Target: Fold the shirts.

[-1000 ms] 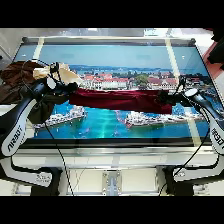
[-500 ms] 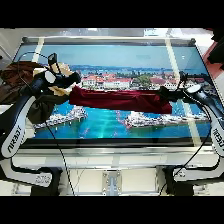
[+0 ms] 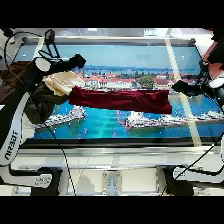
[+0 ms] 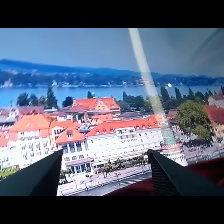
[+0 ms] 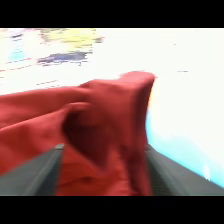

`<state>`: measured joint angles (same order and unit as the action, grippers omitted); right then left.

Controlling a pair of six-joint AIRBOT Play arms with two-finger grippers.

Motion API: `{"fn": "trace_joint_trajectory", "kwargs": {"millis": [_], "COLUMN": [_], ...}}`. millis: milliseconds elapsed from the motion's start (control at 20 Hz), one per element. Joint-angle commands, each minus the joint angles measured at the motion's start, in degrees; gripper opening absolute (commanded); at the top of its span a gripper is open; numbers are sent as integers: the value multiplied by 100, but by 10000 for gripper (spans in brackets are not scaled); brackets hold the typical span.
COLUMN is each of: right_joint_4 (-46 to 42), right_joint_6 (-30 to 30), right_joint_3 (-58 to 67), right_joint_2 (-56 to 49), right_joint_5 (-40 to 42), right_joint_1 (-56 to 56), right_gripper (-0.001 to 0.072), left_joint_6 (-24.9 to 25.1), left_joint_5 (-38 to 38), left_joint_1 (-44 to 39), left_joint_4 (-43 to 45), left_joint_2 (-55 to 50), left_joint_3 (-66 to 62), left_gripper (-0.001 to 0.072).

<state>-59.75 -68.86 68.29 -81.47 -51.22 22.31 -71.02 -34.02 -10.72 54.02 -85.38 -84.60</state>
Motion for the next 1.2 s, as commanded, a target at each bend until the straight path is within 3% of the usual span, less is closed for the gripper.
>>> {"fn": "trace_joint_trajectory", "kwargs": {"millis": [0, 200, 550, 900, 1150], "right_joint_4": [450, 846, 2059, 2883, 2962], "right_joint_6": [-74, 0, 743, 1322, 1349], "right_joint_3": [28, 31, 33, 28, 28], "right_joint_2": [-531, -1167, -1755, -2011, -2011], "right_joint_5": [-48, 55, 28, -876, -1300], "right_joint_1": [372, 389, 389, 385, 385], "right_gripper": [675, 673, 668, 663, 644], "left_joint_6": [2459, 2601, 2555, 2426, 2243], "left_joint_5": [186, 391, 328, 254, 205], "left_joint_1": [-575, -1200, -1510, -1510, -1510], "left_joint_4": [-590, -527, -452, -450, -448], "left_joint_2": [22, 22, 22, 22, -11], "left_joint_3": [-46, -44, -44, -44, -39], "left_gripper": [608, 607, 606, 606, 594]}}
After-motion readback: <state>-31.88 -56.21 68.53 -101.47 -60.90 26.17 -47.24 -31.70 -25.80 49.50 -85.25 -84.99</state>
